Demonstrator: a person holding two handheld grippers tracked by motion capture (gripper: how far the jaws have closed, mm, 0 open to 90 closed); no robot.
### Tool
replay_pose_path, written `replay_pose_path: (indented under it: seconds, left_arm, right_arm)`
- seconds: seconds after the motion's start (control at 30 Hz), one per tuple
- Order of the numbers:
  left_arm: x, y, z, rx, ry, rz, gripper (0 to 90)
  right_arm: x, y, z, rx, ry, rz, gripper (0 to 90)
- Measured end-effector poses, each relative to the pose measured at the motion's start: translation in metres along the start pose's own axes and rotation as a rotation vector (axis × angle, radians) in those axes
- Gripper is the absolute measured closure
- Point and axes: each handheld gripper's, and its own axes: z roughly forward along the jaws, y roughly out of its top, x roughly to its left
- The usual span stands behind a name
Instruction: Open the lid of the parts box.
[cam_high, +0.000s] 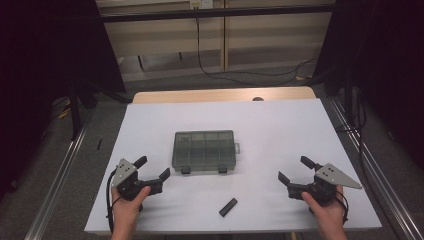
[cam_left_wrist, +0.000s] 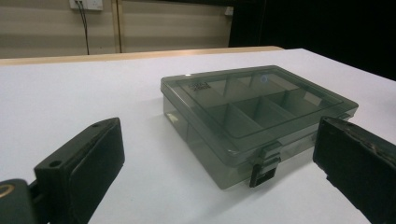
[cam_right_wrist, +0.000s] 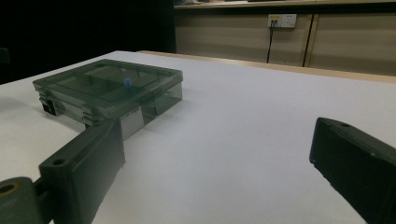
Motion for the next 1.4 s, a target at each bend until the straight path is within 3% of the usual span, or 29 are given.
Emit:
replay_pose_path:
  seconds: [0.37, 0.63, 0.83, 1.1, 1.27, 1.4]
  left_arm:
    - [0.003, 0.001, 0.011, 0.008, -0.003, -0.022, 3.3]
    - [0.004, 0.003, 0.016, 0.046, -0.004, 0.006, 7.2]
    - [0.004, 0.004, 0.020, 0.082, -0.008, 0.022, 13.7]
    - [0.006, 0.006, 0.022, 0.131, -0.029, 0.003, 29.1]
    - [0.006, 0.006, 0.025, 0.170, -0.022, 0.000, 33.0]
    - [0.007, 0.007, 0.026, 0.184, -0.024, 0.008, 36.6]
  right_arm:
    - [0.001, 0.003, 0.018, 0.050, 0.010, -0.016, 5.9]
    - [0.006, 0.010, 0.028, 0.037, 0.026, 0.000, 11.9]
    - [0.010, 0.011, 0.037, 0.073, 0.064, 0.014, 21.0]
    - [0.013, 0.013, 0.048, 0.114, 0.093, 0.034, 36.8]
    - [0.018, 0.015, 0.052, 0.127, 0.125, 0.011, 42.4]
    - [0.020, 0.015, 0.058, 0.146, 0.138, 0.029, 48.5]
